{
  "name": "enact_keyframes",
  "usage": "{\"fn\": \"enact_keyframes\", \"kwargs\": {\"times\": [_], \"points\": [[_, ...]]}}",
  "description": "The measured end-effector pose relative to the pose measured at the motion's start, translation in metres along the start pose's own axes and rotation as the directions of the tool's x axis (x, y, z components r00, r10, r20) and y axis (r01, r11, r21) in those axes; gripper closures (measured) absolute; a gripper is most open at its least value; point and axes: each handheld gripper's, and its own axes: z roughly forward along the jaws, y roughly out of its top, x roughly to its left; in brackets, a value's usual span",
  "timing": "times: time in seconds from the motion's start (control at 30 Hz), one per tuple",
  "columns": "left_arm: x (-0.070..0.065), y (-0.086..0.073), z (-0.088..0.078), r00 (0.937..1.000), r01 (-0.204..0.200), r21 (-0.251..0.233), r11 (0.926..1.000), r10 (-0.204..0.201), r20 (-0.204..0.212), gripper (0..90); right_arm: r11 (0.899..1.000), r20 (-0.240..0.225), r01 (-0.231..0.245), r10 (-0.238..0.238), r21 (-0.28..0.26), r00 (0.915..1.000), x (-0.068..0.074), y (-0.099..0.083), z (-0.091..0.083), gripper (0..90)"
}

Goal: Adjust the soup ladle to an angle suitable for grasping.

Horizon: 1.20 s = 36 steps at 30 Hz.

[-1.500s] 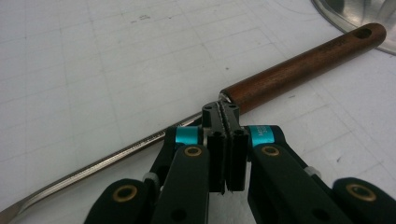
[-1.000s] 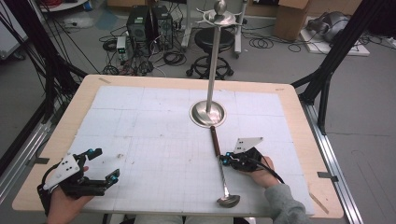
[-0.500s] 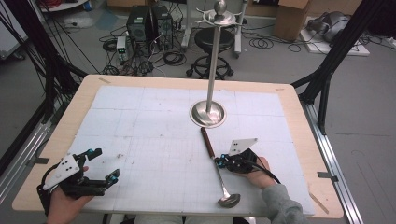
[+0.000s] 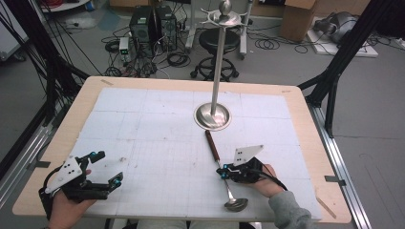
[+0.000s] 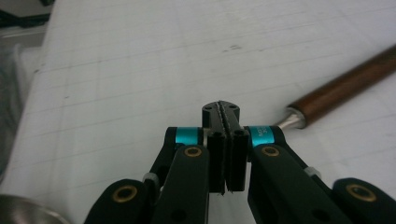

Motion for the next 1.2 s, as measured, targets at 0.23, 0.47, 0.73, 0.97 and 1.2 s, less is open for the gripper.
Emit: {"fn": "enact_keyframes", "kwargs": {"times": [0.23,0.47,0.73,0.97,1.2], "points": [[0.000,0.000,0.004,1.0000,-0.001,0.001,1.0000,0.001,0.009,1.8,0.999,-0.037,0.024,-0.022,0.045,0.9991,0.006,0.002,0.004,89.9],[0.000,0.000,0.006,0.9999,-0.003,0.005,1.0000,0.003,0.014,1.8,0.994,-0.052,0.042,-0.037,0.097,0.9980,0.010,0.002,0.007,89.9],[0.001,0.000,0.006,0.9999,-0.001,0.004,1.0000,0.000,0.016,1.8,0.992,-0.053,0.020,-0.014,0.121,0.9985,0.012,0.000,0.003,90.0],[0.001,0.000,0.006,0.9999,0.003,0.003,1.0000,-0.003,0.017,1.8,0.991,-0.074,0.006,0.004,0.134,0.9973,0.011,-0.004,-0.002,90.0],[0.001,0.000,0.007,0.9998,0.005,0.003,1.0000,-0.005,0.018,1.8,0.990,-0.081,-0.004,0.016,0.141,0.9966,0.009,-0.010,-0.011,90.0]]}}
